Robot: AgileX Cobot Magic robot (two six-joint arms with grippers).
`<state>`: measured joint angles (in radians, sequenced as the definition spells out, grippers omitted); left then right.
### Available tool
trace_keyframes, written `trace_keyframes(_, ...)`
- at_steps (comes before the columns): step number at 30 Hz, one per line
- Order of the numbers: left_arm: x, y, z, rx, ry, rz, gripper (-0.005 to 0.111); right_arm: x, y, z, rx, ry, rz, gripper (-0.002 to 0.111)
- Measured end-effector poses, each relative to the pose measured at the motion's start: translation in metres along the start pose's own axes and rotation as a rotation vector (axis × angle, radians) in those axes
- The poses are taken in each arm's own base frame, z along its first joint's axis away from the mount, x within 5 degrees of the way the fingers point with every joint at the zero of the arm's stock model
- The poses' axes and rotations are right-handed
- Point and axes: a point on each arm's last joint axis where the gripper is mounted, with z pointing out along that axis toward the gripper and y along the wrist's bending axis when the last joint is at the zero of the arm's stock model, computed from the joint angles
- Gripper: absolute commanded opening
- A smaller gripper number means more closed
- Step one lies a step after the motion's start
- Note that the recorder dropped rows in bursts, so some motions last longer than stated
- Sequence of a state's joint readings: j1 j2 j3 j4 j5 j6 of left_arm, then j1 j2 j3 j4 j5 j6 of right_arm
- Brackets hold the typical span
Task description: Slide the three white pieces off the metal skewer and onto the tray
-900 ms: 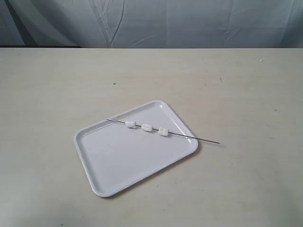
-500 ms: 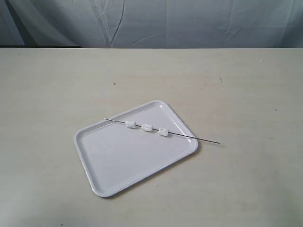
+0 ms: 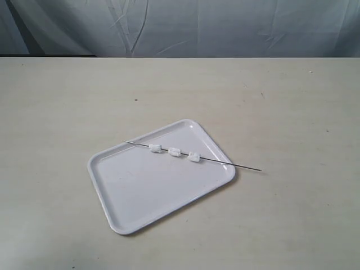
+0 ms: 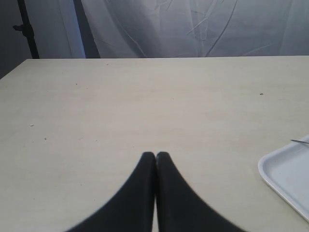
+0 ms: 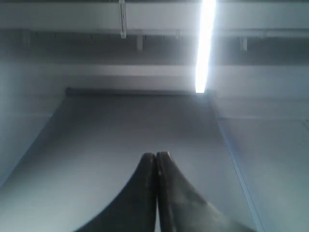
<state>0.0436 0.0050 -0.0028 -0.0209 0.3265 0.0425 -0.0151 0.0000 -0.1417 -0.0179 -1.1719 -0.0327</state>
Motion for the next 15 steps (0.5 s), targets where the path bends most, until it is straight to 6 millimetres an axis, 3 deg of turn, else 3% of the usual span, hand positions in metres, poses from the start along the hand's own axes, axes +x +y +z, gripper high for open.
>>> trace_keyframes(3, 0.0, 0.0, 0.0, 0.0, 0.0, 0.0, 0.0, -0.017, 0.0, 0.044, -0.024, 0.152, -0.019, -0.001)
trace_keyframes(6, 0.0, 0.0, 0.0, 0.0, 0.0, 0.0, 0.0, -0.018, -0.002, 0.078, -0.021, 0.345, -0.02, -0.001)
trace_keyframes(8, 0.0, 0.0, 0.0, 0.0, 0.0, 0.0, 0.0, -0.009, -0.002, 0.097, -0.022, 0.494, -0.019, -0.001)
trace_keyframes(10, 0.0, 0.0, 0.0, 0.0, 0.0, 0.0, 0.0, 0.003, -0.003, 0.111, -0.021, 0.627, -0.013, -0.001)
trace_keyframes(14, 0.0, 0.0, 0.0, 0.0, 0.0, 0.0, 0.0, 0.05, -0.002, 0.134, -0.028, 1.027, -0.005, -0.001)
trace_keyframes(15, 0.0, 0.0, 0.0, 0.0, 0.0, 0.0, 0.0, 0.072, -0.002, 0.138, -0.033, 1.172, -0.004, -0.001)
